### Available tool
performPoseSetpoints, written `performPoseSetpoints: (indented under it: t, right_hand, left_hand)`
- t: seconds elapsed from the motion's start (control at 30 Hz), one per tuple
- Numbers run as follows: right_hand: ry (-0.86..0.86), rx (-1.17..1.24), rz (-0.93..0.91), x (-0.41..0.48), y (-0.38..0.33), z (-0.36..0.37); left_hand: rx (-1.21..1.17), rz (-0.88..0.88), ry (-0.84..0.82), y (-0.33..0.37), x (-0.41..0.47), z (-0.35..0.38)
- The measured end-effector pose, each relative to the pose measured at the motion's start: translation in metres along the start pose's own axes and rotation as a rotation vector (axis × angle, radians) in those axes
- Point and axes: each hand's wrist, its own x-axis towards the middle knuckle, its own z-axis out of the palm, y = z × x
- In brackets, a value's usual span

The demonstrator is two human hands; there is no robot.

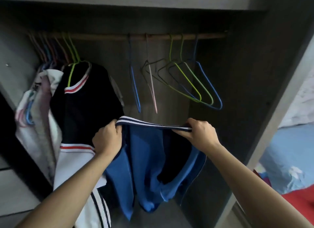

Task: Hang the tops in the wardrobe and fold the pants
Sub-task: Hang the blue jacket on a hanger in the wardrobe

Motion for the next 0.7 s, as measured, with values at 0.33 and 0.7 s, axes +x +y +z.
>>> performPoseSetpoints:
  t: [0.33,0.7]
  right_hand:
    - [-0.368,0.245,-0.310,0.072,-0.015,0.059]
    - [-0.181,0.211,-0.107,0.077,-0.012,0.073]
  left_hand:
    - [0.123,-0.085,0.188,-0.005,0.025,-0.032]
    - [0.320,0.006,-0.067,-0.001,0.043,-0.028]
